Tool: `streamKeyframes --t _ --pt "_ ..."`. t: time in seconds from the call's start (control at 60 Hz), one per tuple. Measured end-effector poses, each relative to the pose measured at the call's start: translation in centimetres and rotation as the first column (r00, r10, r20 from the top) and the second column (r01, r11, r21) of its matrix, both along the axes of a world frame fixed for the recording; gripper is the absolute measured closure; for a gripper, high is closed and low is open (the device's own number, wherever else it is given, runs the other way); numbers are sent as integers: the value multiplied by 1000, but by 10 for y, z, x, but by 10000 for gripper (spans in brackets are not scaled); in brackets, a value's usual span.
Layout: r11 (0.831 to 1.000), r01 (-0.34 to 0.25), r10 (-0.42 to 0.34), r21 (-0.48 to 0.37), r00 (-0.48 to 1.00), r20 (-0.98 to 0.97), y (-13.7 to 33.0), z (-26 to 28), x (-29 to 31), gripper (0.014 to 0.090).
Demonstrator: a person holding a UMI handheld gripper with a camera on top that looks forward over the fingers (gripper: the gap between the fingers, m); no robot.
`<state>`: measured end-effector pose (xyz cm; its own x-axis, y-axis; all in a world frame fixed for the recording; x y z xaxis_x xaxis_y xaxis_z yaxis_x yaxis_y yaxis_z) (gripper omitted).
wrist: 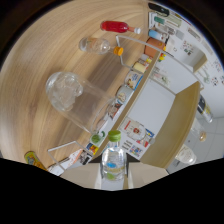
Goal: Make me a cup of Vodka Sunrise.
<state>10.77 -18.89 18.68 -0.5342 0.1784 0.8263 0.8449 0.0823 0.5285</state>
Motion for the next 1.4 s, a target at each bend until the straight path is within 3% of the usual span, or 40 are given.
streamKeyframes --t 0.2,0.333,0.483,0.617,0.767,0.883,1.1,1.283,1.4 --pt "1000 28 -27 12 993 -118 -1 9 -1 696" --pt "998 66 -51 14 875 -481 -5 34 -9 691" --pt "994 91 -96 -61 444 -891 -10 50 -10 689" --pt "988 78 -133 -136 -44 -990 -17 42 -1 691" --pt "948 118 -222 -297 -426 -877 -13 -13 27 690" --pt "917 136 -253 -376 -532 -808 -5 -57 41 691" --pt "865 138 -340 -483 -546 -766 5 -121 46 691" --pt "830 140 -384 -540 -558 -736 7 -147 47 690" --pt "798 152 -419 -583 -556 -718 3 -162 48 690"
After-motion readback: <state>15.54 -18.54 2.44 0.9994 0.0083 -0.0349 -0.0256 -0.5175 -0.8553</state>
